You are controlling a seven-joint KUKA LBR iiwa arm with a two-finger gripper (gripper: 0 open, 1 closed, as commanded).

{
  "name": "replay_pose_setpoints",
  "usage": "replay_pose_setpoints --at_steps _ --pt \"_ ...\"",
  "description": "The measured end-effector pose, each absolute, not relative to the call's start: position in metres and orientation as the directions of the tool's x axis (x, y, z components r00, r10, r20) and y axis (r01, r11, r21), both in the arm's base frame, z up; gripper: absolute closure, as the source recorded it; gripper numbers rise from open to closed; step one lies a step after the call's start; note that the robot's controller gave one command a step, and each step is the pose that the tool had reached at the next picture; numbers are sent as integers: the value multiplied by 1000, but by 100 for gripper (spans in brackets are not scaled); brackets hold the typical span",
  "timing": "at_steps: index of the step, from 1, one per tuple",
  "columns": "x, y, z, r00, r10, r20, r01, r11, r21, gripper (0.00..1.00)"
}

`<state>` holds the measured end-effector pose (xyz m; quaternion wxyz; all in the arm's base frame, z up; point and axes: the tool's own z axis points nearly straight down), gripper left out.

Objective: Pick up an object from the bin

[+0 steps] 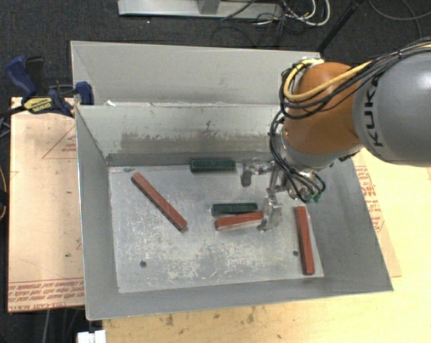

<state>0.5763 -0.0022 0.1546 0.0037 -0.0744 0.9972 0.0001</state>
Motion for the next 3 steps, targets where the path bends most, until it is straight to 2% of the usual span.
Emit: replay_pose_setpoints --at_steps 1,2,3 --pt "587 -19 71 -908 -418 -2 -418 908 0 100" --pt "587 -19 71 -908 -418 -2 -418 908 0 100" --pt "581 0 264 -881 -472 -10 -472 881 -4 100"
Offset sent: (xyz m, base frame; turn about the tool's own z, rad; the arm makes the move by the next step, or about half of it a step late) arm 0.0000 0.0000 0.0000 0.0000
